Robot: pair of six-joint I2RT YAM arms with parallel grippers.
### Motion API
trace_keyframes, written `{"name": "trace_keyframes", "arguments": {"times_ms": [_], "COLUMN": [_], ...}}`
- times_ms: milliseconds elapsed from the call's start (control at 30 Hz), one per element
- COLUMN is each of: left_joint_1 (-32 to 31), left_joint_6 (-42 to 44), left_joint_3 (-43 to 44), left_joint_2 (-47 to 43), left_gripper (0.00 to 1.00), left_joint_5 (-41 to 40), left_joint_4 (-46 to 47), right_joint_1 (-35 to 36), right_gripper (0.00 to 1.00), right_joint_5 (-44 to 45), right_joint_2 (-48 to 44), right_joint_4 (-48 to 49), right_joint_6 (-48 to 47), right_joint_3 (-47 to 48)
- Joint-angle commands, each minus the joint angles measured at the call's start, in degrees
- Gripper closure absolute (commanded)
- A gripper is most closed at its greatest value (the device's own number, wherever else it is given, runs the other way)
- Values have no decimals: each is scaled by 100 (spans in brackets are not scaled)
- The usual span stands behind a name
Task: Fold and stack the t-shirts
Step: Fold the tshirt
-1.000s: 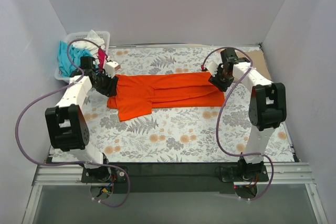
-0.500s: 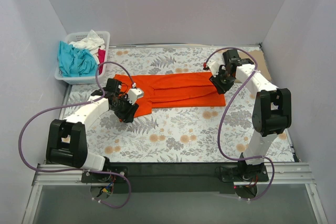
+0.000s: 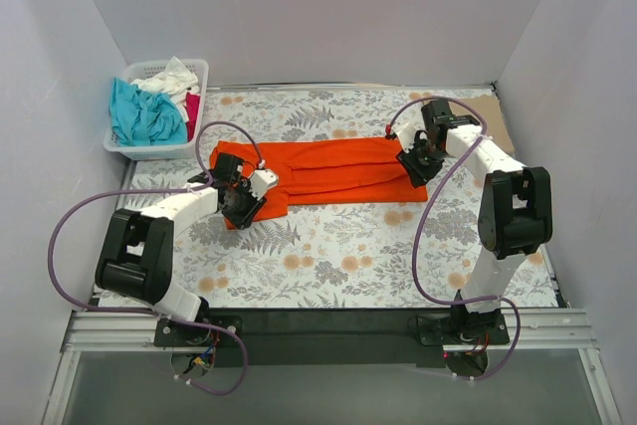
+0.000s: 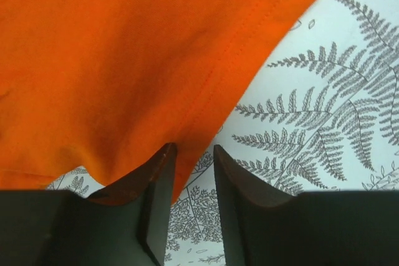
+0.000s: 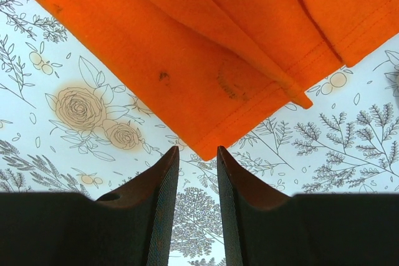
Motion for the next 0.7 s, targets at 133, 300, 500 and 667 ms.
{"name": "trace_keyframes", "arguments": {"times_ms": [133, 300, 500, 667], "left_joint_1": [-11, -3, 172, 331], "left_joint_6": [-185, -291, -317, -300], "left_joint_3": [221, 1224, 3180, 3852], "left_joint_2": [252, 181, 951, 1726], "left_gripper": [97, 100, 100, 100], "left_joint_5": [-180, -65, -223, -302], "left_joint_4": [-145, -672, -727, -507], "right_joint_1": [-26, -70, -97, -114], "right_gripper": [67, 68, 68, 64], "right_joint_5": [-152, -143, -204, -222], "right_joint_2": [-181, -199, -111, -23], "right_joint_4": [-60, -69, -51, -34], "right_joint_6": [-23, -85, -111, -102], "right_joint_3": [-87, -60, 1, 63]}}
